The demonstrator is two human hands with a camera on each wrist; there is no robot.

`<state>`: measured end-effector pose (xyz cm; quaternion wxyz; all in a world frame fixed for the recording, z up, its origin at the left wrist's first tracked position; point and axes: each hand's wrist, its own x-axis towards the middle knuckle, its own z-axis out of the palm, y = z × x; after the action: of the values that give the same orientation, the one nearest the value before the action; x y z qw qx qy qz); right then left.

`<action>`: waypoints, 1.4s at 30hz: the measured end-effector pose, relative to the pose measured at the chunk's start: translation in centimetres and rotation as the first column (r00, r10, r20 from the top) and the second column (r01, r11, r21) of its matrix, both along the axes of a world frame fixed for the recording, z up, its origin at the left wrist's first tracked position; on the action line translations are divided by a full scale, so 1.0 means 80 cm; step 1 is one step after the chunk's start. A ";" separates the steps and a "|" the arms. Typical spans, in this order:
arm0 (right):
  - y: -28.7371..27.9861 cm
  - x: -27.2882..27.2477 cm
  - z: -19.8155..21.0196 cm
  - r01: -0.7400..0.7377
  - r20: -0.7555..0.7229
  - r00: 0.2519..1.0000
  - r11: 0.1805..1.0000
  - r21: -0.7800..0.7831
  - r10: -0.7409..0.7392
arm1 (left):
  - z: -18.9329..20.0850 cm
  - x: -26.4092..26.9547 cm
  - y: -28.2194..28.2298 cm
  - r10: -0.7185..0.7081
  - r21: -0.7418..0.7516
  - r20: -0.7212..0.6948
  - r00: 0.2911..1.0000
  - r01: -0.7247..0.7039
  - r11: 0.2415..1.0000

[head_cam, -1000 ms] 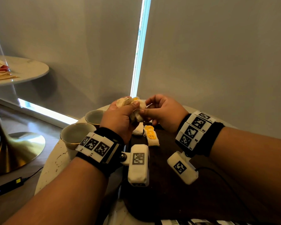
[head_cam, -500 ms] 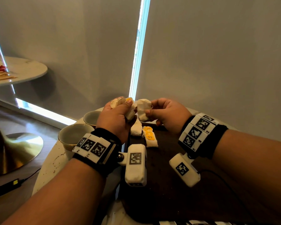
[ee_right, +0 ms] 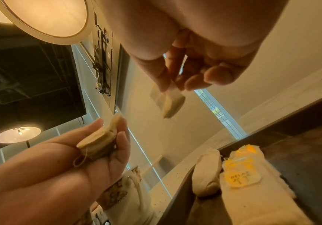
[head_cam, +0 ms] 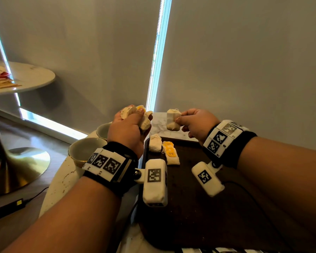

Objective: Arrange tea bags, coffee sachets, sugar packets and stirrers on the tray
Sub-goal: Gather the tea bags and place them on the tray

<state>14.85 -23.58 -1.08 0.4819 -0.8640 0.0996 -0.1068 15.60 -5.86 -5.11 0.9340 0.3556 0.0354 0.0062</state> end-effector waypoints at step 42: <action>0.035 0.016 -0.009 -0.212 -0.277 0.959 0.815 -0.540 0.065 | 0.005 -0.008 -0.003 -0.010 0.010 -0.009 1.000 0.010 1.000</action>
<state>16.11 -20.75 -1.81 0.1954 -0.9789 0.0588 0.0120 14.96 -6.07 -4.71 0.9320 0.3604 0.0379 0.0001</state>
